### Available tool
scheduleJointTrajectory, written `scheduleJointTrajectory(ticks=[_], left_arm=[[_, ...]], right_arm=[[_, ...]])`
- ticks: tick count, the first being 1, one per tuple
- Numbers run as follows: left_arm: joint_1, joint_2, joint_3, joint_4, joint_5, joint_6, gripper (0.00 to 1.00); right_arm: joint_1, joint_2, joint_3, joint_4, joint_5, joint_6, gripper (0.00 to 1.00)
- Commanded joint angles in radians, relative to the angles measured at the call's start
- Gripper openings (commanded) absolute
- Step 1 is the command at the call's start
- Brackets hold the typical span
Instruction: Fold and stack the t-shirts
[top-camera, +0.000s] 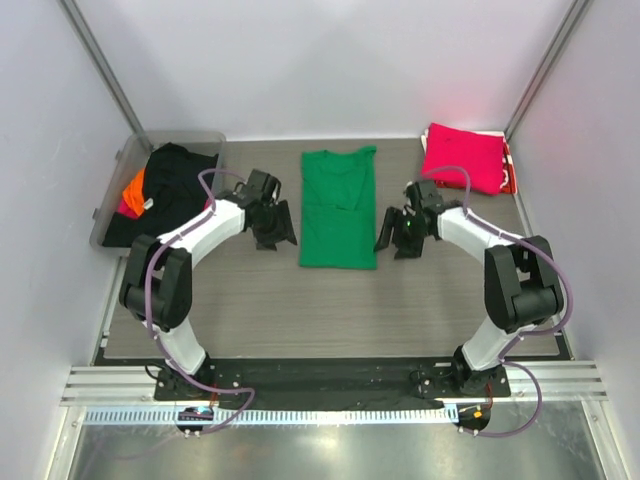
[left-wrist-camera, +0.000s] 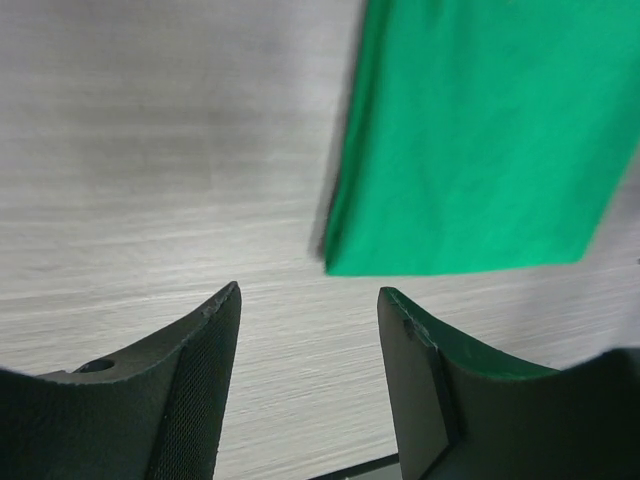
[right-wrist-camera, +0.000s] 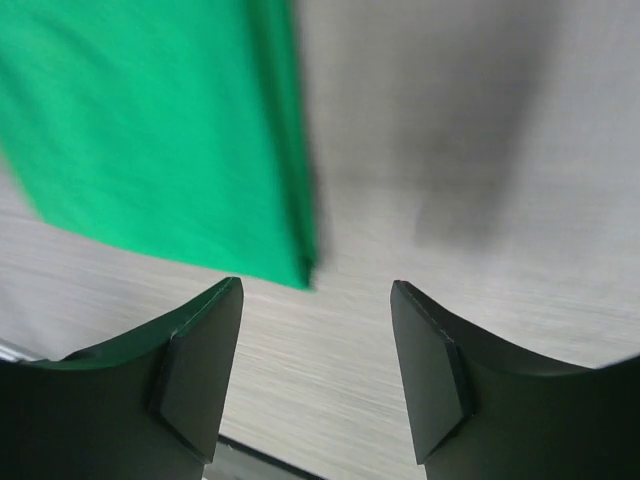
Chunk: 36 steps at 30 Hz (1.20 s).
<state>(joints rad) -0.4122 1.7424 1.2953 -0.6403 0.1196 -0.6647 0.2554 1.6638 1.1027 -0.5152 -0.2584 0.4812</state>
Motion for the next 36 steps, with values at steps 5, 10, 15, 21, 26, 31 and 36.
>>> scheduleJointTrajectory(ticks=[5, 10, 15, 21, 26, 31, 36], left_arm=[[-0.031, -0.043, -0.194, 0.235, 0.1, -0.085, 0.58], [-0.051, -0.04, -0.235, 0.298, 0.092, -0.113, 0.59], [-0.063, -0.021, -0.274, 0.346, 0.084, -0.138, 0.6], [-0.068, 0.017, -0.283, 0.361, 0.081, -0.147, 0.57], [-0.07, 0.031, -0.298, 0.379, 0.077, -0.157, 0.47], [-0.077, 0.045, -0.307, 0.402, 0.086, -0.17, 0.37], [-0.085, 0.055, -0.309, 0.419, 0.075, -0.182, 0.28]], right_arm=[[0.019, -0.009, -0.148, 0.153, -0.085, 0.037, 0.65], [0.022, 0.024, -0.181, 0.187, -0.096, 0.043, 0.63], [0.028, 0.07, -0.196, 0.213, -0.099, 0.043, 0.55], [0.033, 0.097, -0.196, 0.225, -0.105, 0.043, 0.41], [0.033, 0.109, -0.199, 0.231, -0.108, 0.039, 0.29], [0.031, 0.122, -0.207, 0.23, -0.108, 0.028, 0.21], [0.033, 0.123, -0.218, 0.231, -0.105, 0.02, 0.14]])
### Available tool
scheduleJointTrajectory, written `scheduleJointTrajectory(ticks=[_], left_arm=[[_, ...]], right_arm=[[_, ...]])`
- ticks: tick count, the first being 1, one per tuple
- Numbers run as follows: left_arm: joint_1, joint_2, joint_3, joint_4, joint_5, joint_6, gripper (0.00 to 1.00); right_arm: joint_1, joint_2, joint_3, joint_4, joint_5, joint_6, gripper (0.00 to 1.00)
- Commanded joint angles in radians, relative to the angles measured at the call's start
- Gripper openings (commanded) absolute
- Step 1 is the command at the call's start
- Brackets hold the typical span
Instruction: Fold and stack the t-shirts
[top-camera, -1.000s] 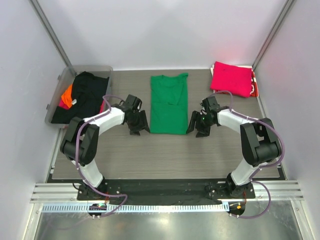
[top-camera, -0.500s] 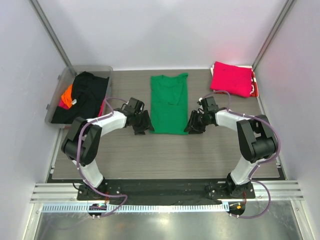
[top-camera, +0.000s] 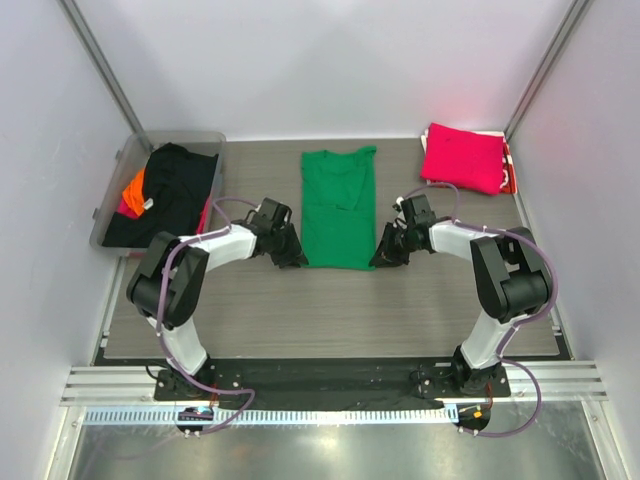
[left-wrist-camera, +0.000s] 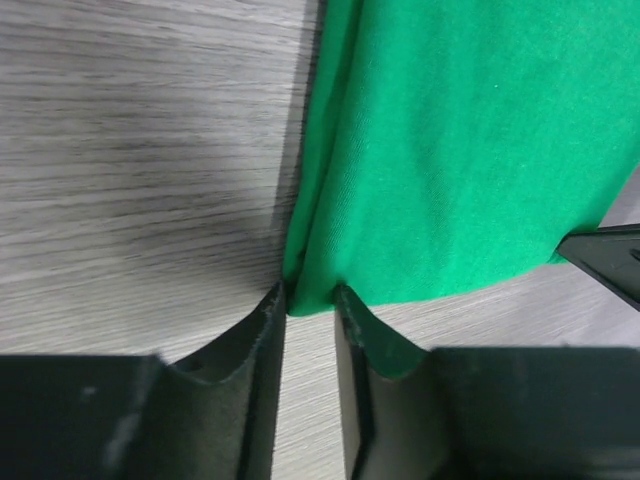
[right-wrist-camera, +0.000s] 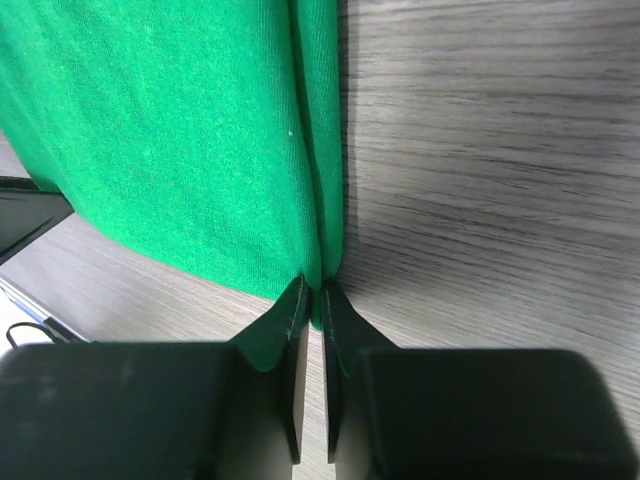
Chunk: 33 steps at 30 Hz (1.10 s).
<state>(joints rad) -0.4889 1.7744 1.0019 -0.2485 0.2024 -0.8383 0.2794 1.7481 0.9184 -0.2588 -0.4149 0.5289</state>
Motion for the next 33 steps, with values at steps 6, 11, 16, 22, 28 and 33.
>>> scheduleJointTrajectory(ticks=[6, 11, 16, 22, 28, 33], left_arm=[[-0.013, 0.034, -0.003, 0.04, -0.011, -0.033, 0.06], [-0.043, -0.048, -0.019, -0.001, -0.024, -0.048, 0.0], [-0.099, -0.217, -0.034, -0.133, -0.086, -0.116, 0.0], [-0.226, -0.433, -0.045, -0.325, -0.195, -0.194, 0.0], [-0.399, -0.595, -0.033, -0.509, -0.322, -0.307, 0.0], [-0.421, -0.659, 0.055, -0.661, -0.421, -0.306, 0.01]], right_arm=[[0.009, 0.044, -0.026, -0.033, 0.036, -0.032, 0.03], [0.009, -0.041, -0.027, -0.1, 0.024, -0.049, 0.01], [0.009, -0.174, -0.055, -0.206, -0.015, -0.078, 0.01], [0.027, -0.422, -0.069, -0.44, -0.03, -0.063, 0.01], [0.092, -0.669, -0.04, -0.628, 0.011, 0.039, 0.01], [0.121, -0.687, 0.089, -0.734, 0.148, 0.025, 0.01]])
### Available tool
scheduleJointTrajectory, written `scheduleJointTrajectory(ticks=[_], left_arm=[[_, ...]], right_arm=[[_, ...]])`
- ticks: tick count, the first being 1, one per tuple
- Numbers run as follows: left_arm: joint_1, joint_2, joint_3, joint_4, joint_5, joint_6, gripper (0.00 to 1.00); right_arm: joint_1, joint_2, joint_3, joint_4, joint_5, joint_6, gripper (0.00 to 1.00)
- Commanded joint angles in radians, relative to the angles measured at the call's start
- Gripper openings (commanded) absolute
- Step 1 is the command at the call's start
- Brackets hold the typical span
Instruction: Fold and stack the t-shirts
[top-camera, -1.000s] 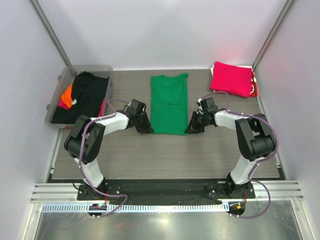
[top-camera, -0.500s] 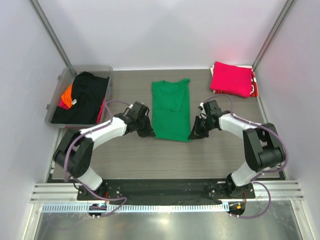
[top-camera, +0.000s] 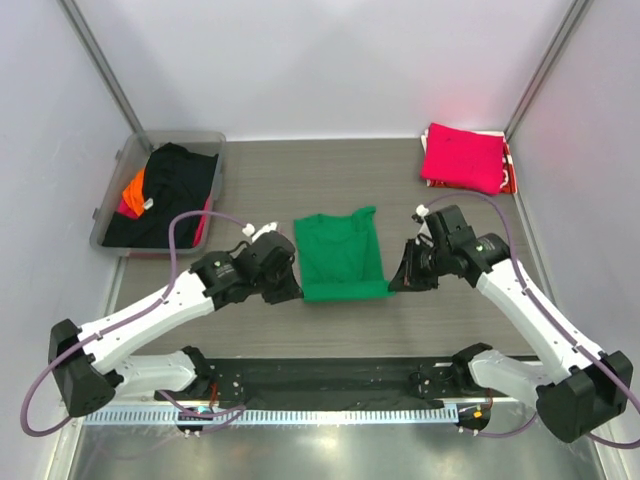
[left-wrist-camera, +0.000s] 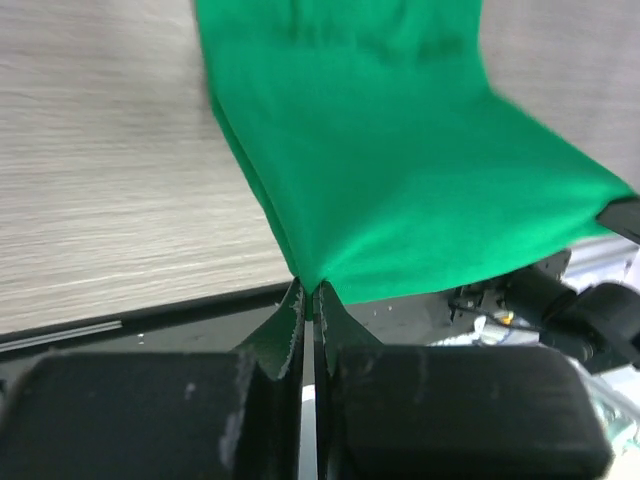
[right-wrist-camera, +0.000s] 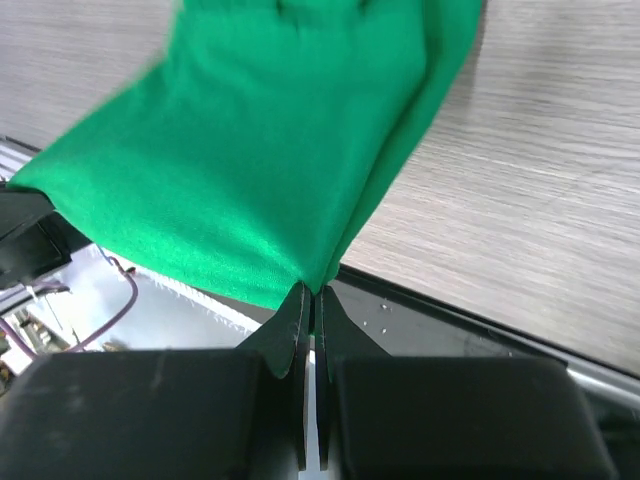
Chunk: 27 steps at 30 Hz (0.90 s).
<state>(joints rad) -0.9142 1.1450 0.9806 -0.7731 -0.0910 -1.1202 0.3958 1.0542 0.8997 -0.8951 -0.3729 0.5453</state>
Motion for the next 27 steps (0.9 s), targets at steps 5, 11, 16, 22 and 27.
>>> scheduleJointTrajectory(ticks=[5, 11, 16, 22, 27], left_arm=[[0.04, 0.025, 0.222, -0.227, -0.216, 0.071, 0.03], [0.156, 0.137, 0.328, -0.21, -0.165, 0.17, 0.03], [0.267, 0.241, 0.415, -0.189, -0.096, 0.232, 0.03], [0.35, 0.373, 0.524, -0.183, -0.043, 0.292, 0.03], [0.399, 0.507, 0.575, -0.158, 0.031, 0.312, 0.03]], right_arm=[[0.005, 0.13, 0.238, -0.113, 0.207, -0.036, 0.01], [0.002, 0.317, 0.409, -0.111, 0.247, -0.09, 0.01], [-0.02, 0.438, 0.536, -0.11, 0.267, -0.125, 0.01], [-0.044, 0.582, 0.639, -0.102, 0.272, -0.159, 0.01], [-0.07, 0.694, 0.729, -0.099, 0.256, -0.179, 0.01]])
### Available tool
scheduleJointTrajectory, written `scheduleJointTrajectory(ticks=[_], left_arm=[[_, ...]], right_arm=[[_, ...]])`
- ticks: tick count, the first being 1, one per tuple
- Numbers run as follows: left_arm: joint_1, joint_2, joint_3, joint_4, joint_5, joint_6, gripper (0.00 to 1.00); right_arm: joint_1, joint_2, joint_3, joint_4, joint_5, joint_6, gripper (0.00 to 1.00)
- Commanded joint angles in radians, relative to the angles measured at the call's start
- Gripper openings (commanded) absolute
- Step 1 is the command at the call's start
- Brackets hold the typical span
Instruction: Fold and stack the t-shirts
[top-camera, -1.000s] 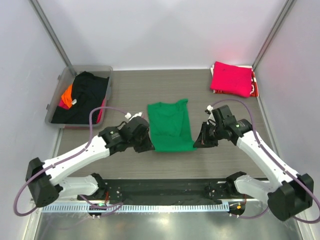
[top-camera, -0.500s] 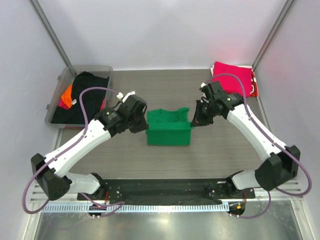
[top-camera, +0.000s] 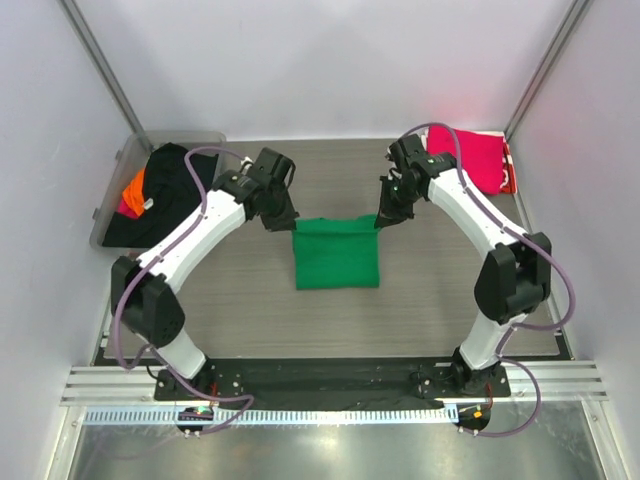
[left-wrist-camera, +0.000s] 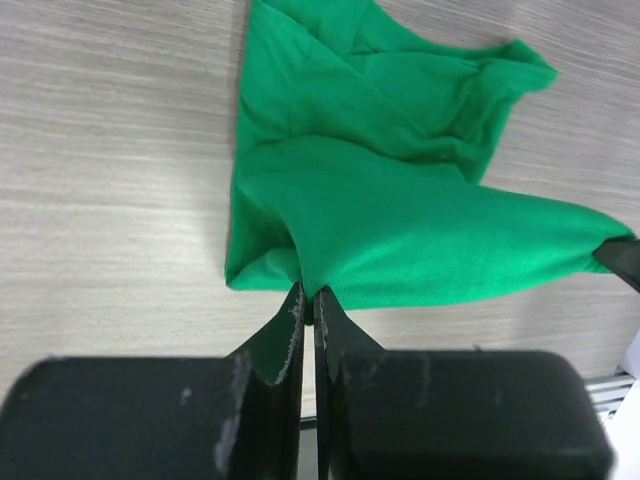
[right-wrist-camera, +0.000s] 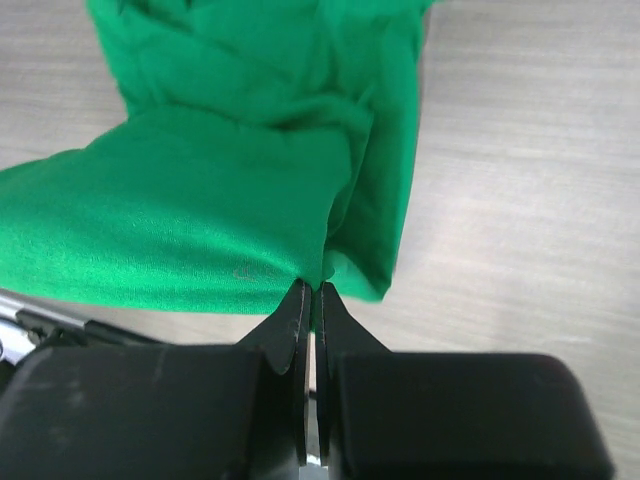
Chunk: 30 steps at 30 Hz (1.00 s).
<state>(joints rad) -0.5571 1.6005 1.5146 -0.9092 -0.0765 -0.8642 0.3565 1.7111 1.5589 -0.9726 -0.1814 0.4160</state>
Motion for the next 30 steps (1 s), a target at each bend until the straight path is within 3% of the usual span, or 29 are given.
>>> scheduleJointTrajectory(ticks=[1, 6, 10, 11, 12, 13, 14, 15, 16, 17, 19, 20, 24, 26, 30], left_arm=[[0.052, 0.068, 0.064, -0.02, 0.024, 0.06, 0.03], [0.114, 0.217, 0.169, -0.019, 0.058, 0.085, 0.04], [0.158, 0.39, 0.35, -0.048, 0.116, 0.109, 0.08], [0.181, 0.477, 0.39, -0.056, 0.129, 0.122, 0.11], [0.192, 0.521, 0.436, -0.072, 0.127, 0.122, 0.25], [0.203, 0.564, 0.531, -0.103, 0.132, 0.125, 0.38], [0.224, 0.66, 0.577, -0.109, 0.171, 0.134, 0.47], [0.235, 0.709, 0.637, -0.135, 0.199, 0.152, 0.52], [0.252, 0.77, 0.798, -0.248, 0.216, 0.159, 0.55], [0.256, 0.852, 0.885, -0.311, 0.224, 0.166, 0.55], [0.256, 0.872, 1.007, -0.399, 0.204, 0.194, 0.55], [0.255, 0.804, 0.974, -0.379, 0.19, 0.197, 0.56], [0.256, 0.562, 0.528, -0.156, 0.188, 0.176, 0.56], [0.247, 0.495, 0.434, -0.097, 0.19, 0.169, 0.56], [0.194, 0.359, 0.262, -0.053, 0.169, 0.172, 0.53]], right_arm=[[-0.036, 0.06, 0.085, -0.023, 0.062, -0.055, 0.01], [-0.062, 0.212, 0.214, -0.021, 0.046, -0.066, 0.01], [-0.086, 0.362, 0.355, -0.021, 0.046, -0.065, 0.01], [-0.099, 0.398, 0.398, -0.037, 0.043, -0.056, 0.1], [-0.105, 0.476, 0.485, -0.04, 0.037, -0.054, 0.26], [-0.109, 0.513, 0.534, -0.043, 0.022, -0.051, 0.44], [-0.119, 0.548, 0.593, -0.082, 0.023, -0.048, 0.71], [-0.125, 0.588, 0.704, -0.107, 0.022, -0.046, 0.78], [-0.128, 0.623, 0.745, -0.127, 0.02, -0.048, 0.82], [-0.134, 0.621, 0.763, -0.146, 0.02, -0.051, 0.88], [-0.137, 0.541, 0.695, -0.115, 0.039, -0.059, 0.88], [-0.139, 0.5, 0.57, -0.088, 0.04, -0.06, 0.88], [-0.137, 0.276, 0.209, 0.089, -0.009, -0.031, 0.87], [-0.139, 0.178, 0.024, 0.191, -0.079, 0.003, 0.86], [-0.136, 0.087, -0.175, 0.302, -0.141, 0.024, 0.79]])
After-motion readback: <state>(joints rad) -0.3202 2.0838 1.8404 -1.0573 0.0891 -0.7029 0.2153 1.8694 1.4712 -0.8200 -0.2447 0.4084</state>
